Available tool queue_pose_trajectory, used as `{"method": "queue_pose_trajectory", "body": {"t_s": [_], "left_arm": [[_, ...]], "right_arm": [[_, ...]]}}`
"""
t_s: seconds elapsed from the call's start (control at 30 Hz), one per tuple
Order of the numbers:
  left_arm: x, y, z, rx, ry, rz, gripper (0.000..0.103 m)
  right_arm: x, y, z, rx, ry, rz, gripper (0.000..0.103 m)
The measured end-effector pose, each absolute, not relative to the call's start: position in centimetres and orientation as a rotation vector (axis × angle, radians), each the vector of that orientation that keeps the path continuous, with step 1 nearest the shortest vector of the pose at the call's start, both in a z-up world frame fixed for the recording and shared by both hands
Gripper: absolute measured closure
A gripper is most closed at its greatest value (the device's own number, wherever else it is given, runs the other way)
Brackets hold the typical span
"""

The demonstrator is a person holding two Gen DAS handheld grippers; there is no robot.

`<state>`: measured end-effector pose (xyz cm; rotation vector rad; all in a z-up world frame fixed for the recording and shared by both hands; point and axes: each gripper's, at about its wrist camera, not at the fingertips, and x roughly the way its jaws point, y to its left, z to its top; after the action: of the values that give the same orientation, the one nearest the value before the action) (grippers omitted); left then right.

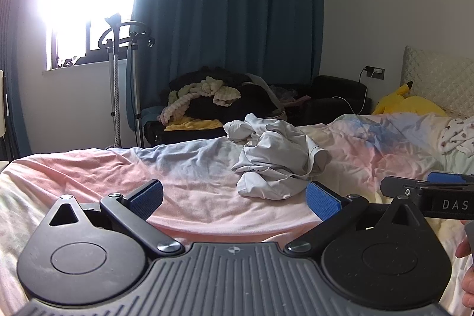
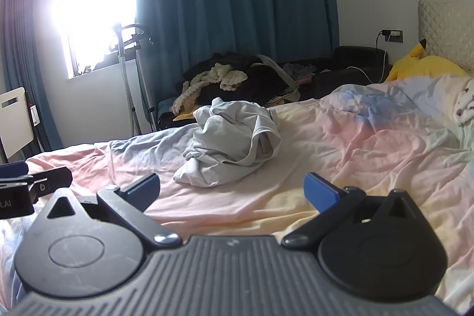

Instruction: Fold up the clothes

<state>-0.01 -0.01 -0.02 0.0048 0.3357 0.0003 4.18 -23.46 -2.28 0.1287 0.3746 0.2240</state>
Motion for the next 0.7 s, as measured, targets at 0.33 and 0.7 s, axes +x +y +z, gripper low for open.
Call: {"method": "queue_pose_trajectory", "body": {"t_s": [0.33,0.7], "left_arm": [[-0.3,-0.6,-0.1,0.007,0.335,0.003,0.000],[-0.3,-0.5,-0.2,0.001,0.343,0.007,0.000]], "right_arm": [[3.1,-23.5,-2.4,0.124,0.354,0.218,0.000],[3.7,-23.2,-2.6,0.110,0.356,0.204,0.000]]}}
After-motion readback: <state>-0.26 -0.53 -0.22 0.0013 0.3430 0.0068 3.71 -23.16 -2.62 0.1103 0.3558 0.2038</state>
